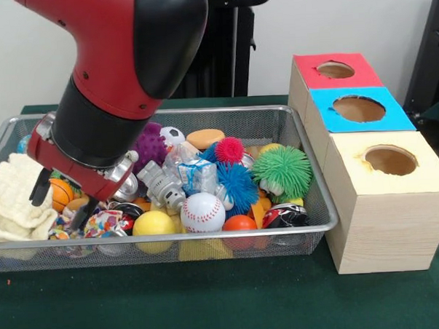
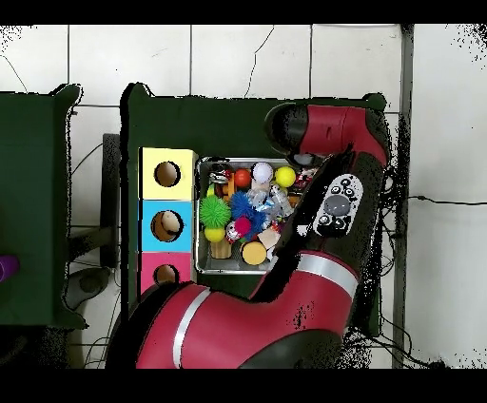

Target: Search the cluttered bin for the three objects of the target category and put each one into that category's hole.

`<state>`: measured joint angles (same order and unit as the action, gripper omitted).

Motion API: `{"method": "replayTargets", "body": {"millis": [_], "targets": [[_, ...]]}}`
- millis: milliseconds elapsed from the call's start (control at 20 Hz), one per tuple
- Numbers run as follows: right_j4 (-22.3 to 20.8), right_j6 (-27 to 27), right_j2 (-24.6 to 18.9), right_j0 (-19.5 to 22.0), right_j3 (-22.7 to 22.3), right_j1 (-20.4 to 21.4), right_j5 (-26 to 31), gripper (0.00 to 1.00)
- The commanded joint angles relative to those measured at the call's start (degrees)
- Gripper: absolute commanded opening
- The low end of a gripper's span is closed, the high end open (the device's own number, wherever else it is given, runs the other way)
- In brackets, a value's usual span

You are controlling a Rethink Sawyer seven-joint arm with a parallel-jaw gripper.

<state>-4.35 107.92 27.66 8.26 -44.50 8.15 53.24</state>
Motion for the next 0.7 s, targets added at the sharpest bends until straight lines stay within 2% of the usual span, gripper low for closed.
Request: {"method": "replayTargets", "body": {"millis": [50,300,700], "targets": [[-0.7,-2.0,-7.8,1.1,-5.3,0.2,-2.2,1.0],[-0.1,1.2,-7.9,0.9,-6.7,-0.3,-3.1,1.0],[-0.3,2.5,-8.5,0.7,-10.8,0.8,-7.3,1.0]]}}
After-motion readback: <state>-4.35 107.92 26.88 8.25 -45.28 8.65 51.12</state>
